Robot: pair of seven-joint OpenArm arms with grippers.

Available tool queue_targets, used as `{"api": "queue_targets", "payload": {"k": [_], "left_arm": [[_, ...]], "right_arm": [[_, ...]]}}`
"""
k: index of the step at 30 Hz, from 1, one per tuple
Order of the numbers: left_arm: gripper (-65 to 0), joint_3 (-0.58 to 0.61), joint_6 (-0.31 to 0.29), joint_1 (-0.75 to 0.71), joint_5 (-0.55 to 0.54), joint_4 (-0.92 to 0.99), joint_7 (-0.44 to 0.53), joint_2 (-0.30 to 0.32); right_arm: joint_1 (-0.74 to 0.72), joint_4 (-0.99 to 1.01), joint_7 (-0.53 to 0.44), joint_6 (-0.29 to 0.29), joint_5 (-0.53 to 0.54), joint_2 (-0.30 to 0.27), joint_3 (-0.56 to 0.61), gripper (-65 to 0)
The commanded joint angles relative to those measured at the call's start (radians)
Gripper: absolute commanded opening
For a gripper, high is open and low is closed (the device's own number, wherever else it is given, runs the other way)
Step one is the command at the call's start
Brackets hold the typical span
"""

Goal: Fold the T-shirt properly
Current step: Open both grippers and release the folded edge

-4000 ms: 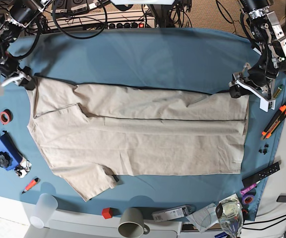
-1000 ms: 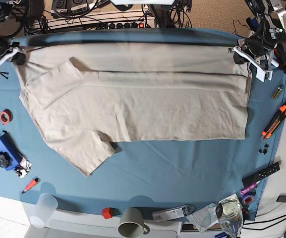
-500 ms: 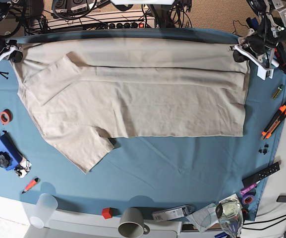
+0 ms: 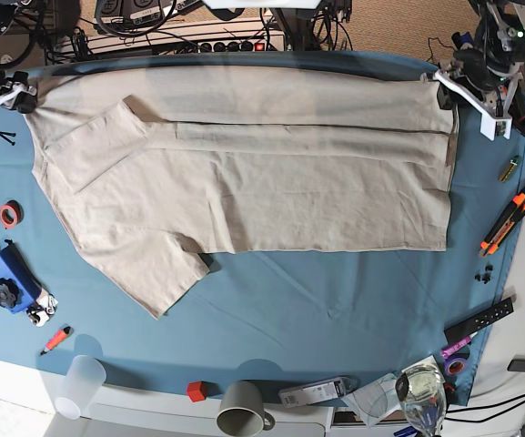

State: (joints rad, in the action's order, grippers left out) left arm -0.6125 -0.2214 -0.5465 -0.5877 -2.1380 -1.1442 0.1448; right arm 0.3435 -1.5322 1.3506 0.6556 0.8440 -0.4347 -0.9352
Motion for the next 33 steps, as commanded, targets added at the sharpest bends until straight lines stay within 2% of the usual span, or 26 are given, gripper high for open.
{"api": "queue_targets", "payload": {"k": [1,6,12,15,18,22,25,27,33], "left_arm": [[-43.9,-0.006,-0.002,-0.003,-0.008,-0.028,0.020,0.011],[-43.9,-0.006,-0.002,-0.002,-0.007,-0.035,0.039,0.011],[-43.9,-0.006,-0.002,-0.002,-0.008,-0.038,0.037,0.011],[-43.9,-0.006,-0.002,-0.003,-0.015,-0.066,0.032,0.010],[-43.9,-0.006,-0.002,-0.010,-0.015,-0.138,0.023,0.010],[-43.9,-0.006,-0.016,-0.063,-0.014,-0.218,0.066,0.007],[-43.9,-0.006,-0.023,-0.094,-0.019,-0.218,0.100,0.005],[-43.9,-0.006,-0.024,-0.094,-0.012,-0.218,0.101,0.000],[-43.9,-0.006,-0.024,-0.094,-0.011,-0.218,0.106,-0.001]], "right_arm": [[0.000,-0.014,-0.011,0.002,0.020,-0.031,-0.026,-47.4],[0.000,-0.014,-0.013,0.002,0.036,-0.034,-0.120,-47.4],[0.000,-0.015,-0.013,0.002,0.181,-0.097,-0.238,-47.4],[-0.007,-0.014,-0.016,0.003,0.252,-0.144,-0.247,-47.5],[-0.057,-0.014,-0.015,0.003,0.259,-0.175,-0.244,-47.5],[-0.146,-0.014,-0.018,0.003,0.259,-0.179,-0.239,-47.5],[-0.207,-0.014,-0.036,0.003,0.246,-0.178,-0.190,-47.5],[-0.249,-0.014,-0.080,0.003,0.191,-0.178,-0.124,-47.5],[-0.379,-0.014,-0.317,0.003,-0.059,-0.177,0.151,-47.5]]}}
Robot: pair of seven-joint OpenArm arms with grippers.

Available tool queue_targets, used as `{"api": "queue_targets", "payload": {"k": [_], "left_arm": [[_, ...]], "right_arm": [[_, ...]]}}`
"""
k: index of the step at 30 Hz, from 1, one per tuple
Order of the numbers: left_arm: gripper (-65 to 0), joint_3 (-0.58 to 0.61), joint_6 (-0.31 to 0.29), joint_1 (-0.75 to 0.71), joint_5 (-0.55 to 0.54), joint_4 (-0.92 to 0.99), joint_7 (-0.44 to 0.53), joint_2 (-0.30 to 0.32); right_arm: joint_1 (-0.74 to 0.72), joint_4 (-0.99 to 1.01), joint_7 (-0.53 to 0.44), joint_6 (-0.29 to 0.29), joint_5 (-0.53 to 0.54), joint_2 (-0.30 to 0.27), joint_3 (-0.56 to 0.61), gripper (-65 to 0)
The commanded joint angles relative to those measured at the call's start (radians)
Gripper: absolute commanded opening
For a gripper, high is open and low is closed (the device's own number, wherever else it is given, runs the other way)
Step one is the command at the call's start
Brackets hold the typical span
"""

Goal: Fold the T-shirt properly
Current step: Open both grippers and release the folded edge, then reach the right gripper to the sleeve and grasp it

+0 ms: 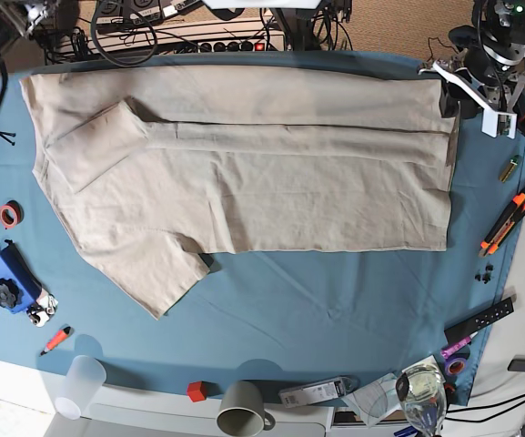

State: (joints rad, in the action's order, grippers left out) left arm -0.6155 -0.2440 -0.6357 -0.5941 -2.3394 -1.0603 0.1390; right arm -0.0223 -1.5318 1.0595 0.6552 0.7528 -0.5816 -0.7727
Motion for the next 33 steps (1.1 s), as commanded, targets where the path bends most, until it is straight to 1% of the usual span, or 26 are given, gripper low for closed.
{"api": "queue_targets", "payload": {"k": [1,3,4,5,8,9,12,14,18,21,25,27,29,32,33], "left_arm": [[-43.9,-0.003,-0.002,-0.005,-0.005,-0.017,0.022,0.005],[-43.9,-0.003,-0.002,-0.005,-0.005,-0.017,0.022,0.005],[-43.9,-0.003,-0.002,-0.005,-0.005,-0.017,0.022,0.005],[-43.9,-0.003,-0.002,-0.005,-0.005,-0.017,0.022,0.005],[-43.9,-0.003,-0.002,-0.005,-0.005,-0.017,0.022,0.005],[-43.9,-0.003,-0.002,-0.005,-0.005,-0.017,0.022,0.005],[-43.9,-0.003,-0.002,-0.005,-0.005,-0.017,0.022,0.005],[-43.9,-0.003,-0.002,-0.005,-0.005,-0.017,0.023,0.005],[-43.9,-0.003,-0.002,-0.012,-0.004,-0.017,0.034,0.005],[-43.9,-0.003,-0.002,-0.013,-0.004,-0.017,0.041,0.002],[-43.9,-0.003,-0.002,-0.012,-0.001,-0.017,0.060,0.002],[-43.9,-0.003,-0.002,-0.011,-0.001,-0.017,0.060,0.002],[-43.9,-0.003,-0.002,-0.011,-0.001,-0.017,0.060,0.002],[-43.9,-0.003,-0.002,-0.012,-0.001,-0.017,0.060,0.002],[-43.9,-0.003,-0.002,-0.012,-0.001,-0.017,0.060,0.003]], "right_arm": [[-0.040,-0.014,-0.061,0.003,-0.027,-0.031,0.037,-47.5],[-0.090,-0.014,-0.132,0.001,-0.146,-0.031,0.135,-47.5],[-0.113,-0.011,-0.166,-0.016,-0.200,-0.031,0.186,-47.6],[-0.135,-0.010,-0.188,-0.058,-0.249,-0.031,0.238,-47.6],[-0.195,-0.010,-0.235,-0.208,-0.379,-0.031,0.392,-47.6],[-0.213,-0.006,-0.252,-0.248,-0.421,-0.030,0.439,-47.6],[-0.281,0.073,-0.301,-0.319,-0.529,-0.030,0.568,-47.6],[-0.341,0.185,-0.332,-0.343,-0.552,-0.027,0.641,-47.6],[-0.470,0.432,-0.367,-0.326,-0.505,-0.011,0.745,-47.6],[-0.550,0.568,-0.363,-0.245,-0.476,0.024,0.761,-47.6],[-0.618,0.713,-0.353,-0.178,-0.447,0.082,0.761,-47.6],[-0.630,0.771,-0.356,-0.177,-0.454,0.109,0.761,-47.6],[-0.631,0.809,-0.365,-0.191,-0.480,0.127,0.760,-47.6],[-0.628,0.823,-0.367,-0.216,-0.527,0.136,0.760,-47.6],[-0.627,0.823,-0.364,-0.216,-0.527,0.136,0.760,-47.6]]}}
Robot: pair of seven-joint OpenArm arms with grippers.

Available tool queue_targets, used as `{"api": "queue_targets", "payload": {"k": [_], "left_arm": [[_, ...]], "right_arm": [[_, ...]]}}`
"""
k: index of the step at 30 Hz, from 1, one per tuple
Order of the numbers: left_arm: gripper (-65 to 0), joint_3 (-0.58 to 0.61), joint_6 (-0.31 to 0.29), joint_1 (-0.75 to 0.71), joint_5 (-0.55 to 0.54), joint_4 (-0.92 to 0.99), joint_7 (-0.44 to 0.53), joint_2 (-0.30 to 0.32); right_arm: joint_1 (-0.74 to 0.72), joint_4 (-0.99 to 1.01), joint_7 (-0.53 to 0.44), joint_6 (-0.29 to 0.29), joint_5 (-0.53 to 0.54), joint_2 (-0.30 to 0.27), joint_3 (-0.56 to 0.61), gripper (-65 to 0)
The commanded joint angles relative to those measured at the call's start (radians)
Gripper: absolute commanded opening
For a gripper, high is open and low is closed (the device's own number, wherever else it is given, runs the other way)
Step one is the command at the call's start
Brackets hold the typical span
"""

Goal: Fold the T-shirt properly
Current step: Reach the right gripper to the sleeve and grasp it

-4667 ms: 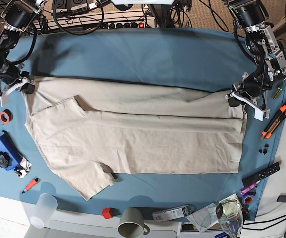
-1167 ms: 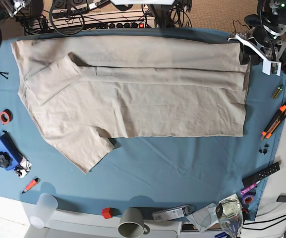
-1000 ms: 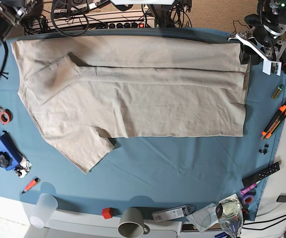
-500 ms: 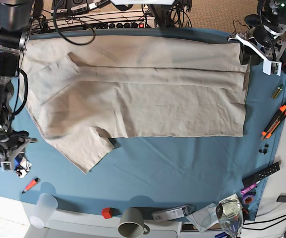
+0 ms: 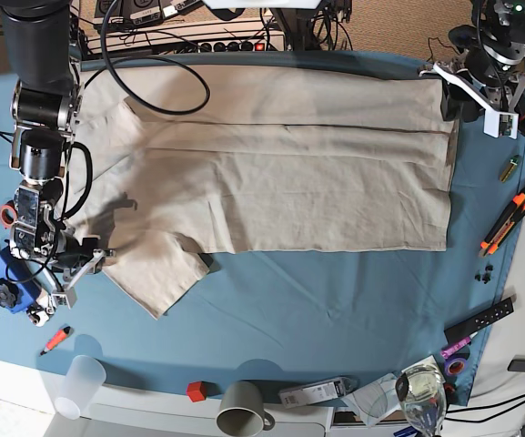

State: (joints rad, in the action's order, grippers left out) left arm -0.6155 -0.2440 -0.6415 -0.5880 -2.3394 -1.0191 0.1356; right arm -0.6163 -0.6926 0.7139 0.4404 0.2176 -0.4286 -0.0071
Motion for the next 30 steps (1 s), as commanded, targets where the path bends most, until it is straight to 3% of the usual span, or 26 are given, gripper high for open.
{"api": "queue_targets", "payload": {"k": [1,7,12,18,30], "left_arm": [[-43.9,-0.003,-0.002,-0.004,-0.008,-0.017,0.018,0.006],[-43.9,-0.003,-0.002,-0.004,-0.008,-0.017,0.026,0.006],[-43.9,-0.003,-0.002,-0.003,-0.008,-0.017,0.026,0.006],[-43.9,-0.003,-0.001,-0.004,-0.008,-0.017,0.033,0.006],[-43.9,-0.003,-0.001,0.019,-0.008,-0.017,0.052,0.006]], "right_arm": [[-0.032,-0.016,-0.016,-0.001,0.008,-0.018,-0.005,-47.6],[0.005,-0.016,0.039,0.000,0.009,-0.017,-0.005,-48.5],[0.066,-0.016,0.104,0.000,0.009,-0.018,-0.005,-64.8],[0.087,-0.048,0.270,-0.003,0.039,-0.038,-0.006,-65.0],[0.246,-0.440,0.481,-0.003,0.345,-0.193,-0.008,-65.0]]}}
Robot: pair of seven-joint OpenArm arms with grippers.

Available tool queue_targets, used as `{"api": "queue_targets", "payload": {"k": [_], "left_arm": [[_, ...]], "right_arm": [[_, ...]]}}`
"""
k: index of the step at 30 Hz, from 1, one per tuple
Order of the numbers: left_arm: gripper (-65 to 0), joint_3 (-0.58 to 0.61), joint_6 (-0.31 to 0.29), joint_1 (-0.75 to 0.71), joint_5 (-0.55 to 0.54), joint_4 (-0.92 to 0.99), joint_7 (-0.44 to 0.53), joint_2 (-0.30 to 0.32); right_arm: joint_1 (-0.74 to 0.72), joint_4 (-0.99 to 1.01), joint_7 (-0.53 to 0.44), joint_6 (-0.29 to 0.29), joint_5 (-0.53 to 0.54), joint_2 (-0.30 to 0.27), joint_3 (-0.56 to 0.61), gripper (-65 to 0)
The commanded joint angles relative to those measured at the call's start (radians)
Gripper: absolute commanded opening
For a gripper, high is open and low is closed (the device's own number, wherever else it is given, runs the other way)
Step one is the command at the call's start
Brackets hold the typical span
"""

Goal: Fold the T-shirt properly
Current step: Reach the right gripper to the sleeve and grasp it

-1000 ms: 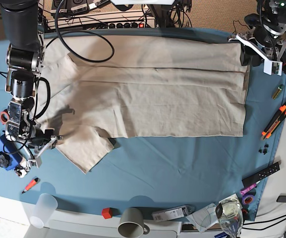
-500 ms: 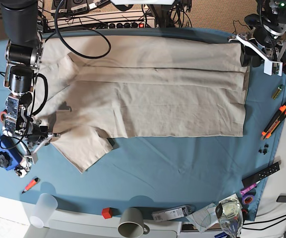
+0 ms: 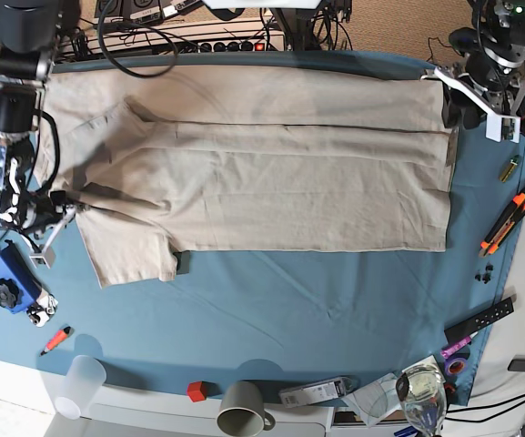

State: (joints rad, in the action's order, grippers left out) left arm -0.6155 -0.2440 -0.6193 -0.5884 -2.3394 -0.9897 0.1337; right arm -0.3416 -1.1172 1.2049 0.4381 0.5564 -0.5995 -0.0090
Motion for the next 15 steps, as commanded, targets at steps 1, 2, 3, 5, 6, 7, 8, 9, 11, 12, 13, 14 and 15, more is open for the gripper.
{"api": "queue_targets", "payload": {"k": [1,2,3,5,6,7,8,9,11,12,13,14,15], "left_arm": [[-43.9,-0.003,-0.001,0.004,-0.008,-0.017,0.023,0.008],[-43.9,-0.003,-0.001,0.008,-0.007,-0.017,0.023,0.008],[-43.9,-0.003,-0.001,0.007,-0.008,-0.017,0.032,0.008],[-43.9,-0.003,-0.001,0.007,-0.007,-0.017,0.047,0.008],[-43.9,-0.002,-0.001,0.007,-0.006,-0.017,0.056,0.008],[-43.9,-0.002,-0.001,0.007,0.005,-0.017,0.075,0.007],[-43.9,-0.002,-0.001,0.007,0.025,-0.017,0.102,0.008],[-43.9,-0.002,-0.001,0.007,0.053,-0.017,0.140,0.007],[-43.9,-0.002,-0.001,0.008,0.103,-0.017,0.204,0.007],[-43.9,-0.002,-0.001,0.014,0.117,-0.017,0.221,0.006],[-43.9,-0.002,-0.001,0.028,0.122,-0.017,0.224,0.002],[-43.9,-0.002,-0.001,0.045,0.121,-0.017,0.224,-0.001],[-43.9,-0.002,-0.001,0.061,0.121,-0.017,0.224,-0.003]], "right_arm": [[-0.006,-0.045,-0.001,0.003,0.014,-0.029,-0.006,-65.0],[0.015,-0.071,-0.002,0.004,0.012,-0.034,-0.006,-65.0],[0.034,-0.093,-0.007,0.003,0.011,-0.037,-0.006,-65.0],[0.061,-0.119,-0.031,0.003,0.002,-0.035,-0.006,-65.0],[0.066,-0.122,-0.040,0.003,-0.008,-0.030,-0.006,-65.0],[0.068,-0.122,-0.042,0.003,-0.016,-0.029,-0.006,-65.0],[0.067,-0.122,-0.045,0.003,-0.021,-0.026,-0.006,-65.0],[0.067,-0.122,-0.053,0.003,-0.023,-0.026,-0.006,-65.0],[0.065,-0.122,-0.053,0.003,-0.026,-0.027,-0.006,-65.0],[0.064,-0.122,-0.052,0.003,-0.026,-0.027,-0.006,-65.0],[0.063,-0.122,-0.054,0.003,-0.026,-0.027,-0.006,-63.6],[0.062,-0.122,-0.053,0.003,-0.026,-0.027,-0.006,-60.5],[0.061,-0.122,-0.053,0.003,-0.026,-0.026,-0.006,-57.2]]}}
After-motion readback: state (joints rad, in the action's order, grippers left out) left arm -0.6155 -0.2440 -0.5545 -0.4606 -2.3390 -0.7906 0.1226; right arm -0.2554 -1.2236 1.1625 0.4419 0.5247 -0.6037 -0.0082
